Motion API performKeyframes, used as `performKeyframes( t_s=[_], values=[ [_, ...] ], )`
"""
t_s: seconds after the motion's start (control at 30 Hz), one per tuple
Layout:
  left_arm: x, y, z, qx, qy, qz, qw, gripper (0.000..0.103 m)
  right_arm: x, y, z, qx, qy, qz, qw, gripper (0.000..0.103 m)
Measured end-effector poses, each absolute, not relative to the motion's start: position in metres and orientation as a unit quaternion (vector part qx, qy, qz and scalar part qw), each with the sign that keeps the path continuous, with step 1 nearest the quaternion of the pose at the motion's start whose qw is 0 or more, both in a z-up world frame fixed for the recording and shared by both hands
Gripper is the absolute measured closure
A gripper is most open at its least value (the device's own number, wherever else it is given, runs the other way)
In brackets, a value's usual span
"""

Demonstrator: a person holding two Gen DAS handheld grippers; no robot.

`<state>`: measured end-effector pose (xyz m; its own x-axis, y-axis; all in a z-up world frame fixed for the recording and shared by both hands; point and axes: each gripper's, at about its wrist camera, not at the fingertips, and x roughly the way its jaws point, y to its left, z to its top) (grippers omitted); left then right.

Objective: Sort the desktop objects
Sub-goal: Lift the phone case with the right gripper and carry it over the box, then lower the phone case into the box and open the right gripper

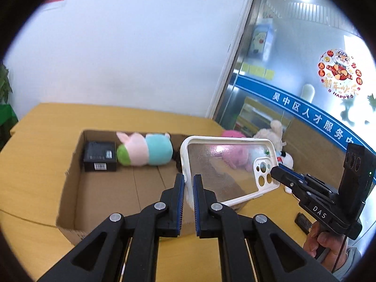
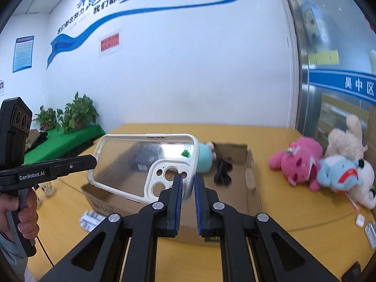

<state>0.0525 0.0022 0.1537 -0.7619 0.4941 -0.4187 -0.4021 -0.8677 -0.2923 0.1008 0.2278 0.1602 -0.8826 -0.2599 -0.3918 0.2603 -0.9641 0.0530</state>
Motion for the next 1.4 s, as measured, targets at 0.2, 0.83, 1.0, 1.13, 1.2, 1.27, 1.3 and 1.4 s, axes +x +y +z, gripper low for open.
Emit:
performKeyframes(
  t_s=[0.2, 0.83, 1.0, 1.13, 1.2, 1.27, 1.3, 1.4],
  values=[
    [0.036, -0.016, 0.178, -0.219, -0.097, 0.945, 0.223, 0.096, 0.082, 0.210, 0.193, 0.158, 0.012, -0.975, 0.157, 0.094],
    [-0.090, -0.079, 0.159, -0.276, -0.075, 0.947, 0.147, 0.096, -0.117, 0.134, 0.149, 0.256, -0.015, -0.930, 0.262, 0.094],
    [-0.129, -0.081, 0.110, -0.351, -0.063, 0.926, 0.122, 0.096, -0.176, 0.120, 0.090, 0.351, -0.035, -0.897, 0.266, 0.094],
    [-0.150, -0.083, 0.074, -0.413, -0.067, 0.901, 0.117, 0.096, -0.202, 0.123, 0.040, 0.429, -0.070, -0.857, 0.275, 0.092],
    [-0.157, -0.079, 0.058, -0.440, -0.057, 0.889, 0.110, 0.096, -0.213, 0.124, 0.016, 0.470, -0.085, -0.834, 0.277, 0.092],
    [-0.165, -0.075, 0.046, -0.465, -0.041, 0.879, 0.096, 0.096, -0.221, 0.121, -0.007, 0.507, -0.086, -0.813, 0.271, 0.092],
    [-0.169, -0.074, 0.039, -0.476, -0.034, 0.874, 0.085, 0.096, -0.225, 0.118, -0.017, 0.527, -0.081, -0.803, 0.267, 0.092],
    [-0.180, -0.080, 0.021, -0.505, -0.017, 0.861, 0.058, 0.096, -0.228, 0.109, -0.032, 0.552, -0.070, -0.787, 0.267, 0.091]
  ],
)
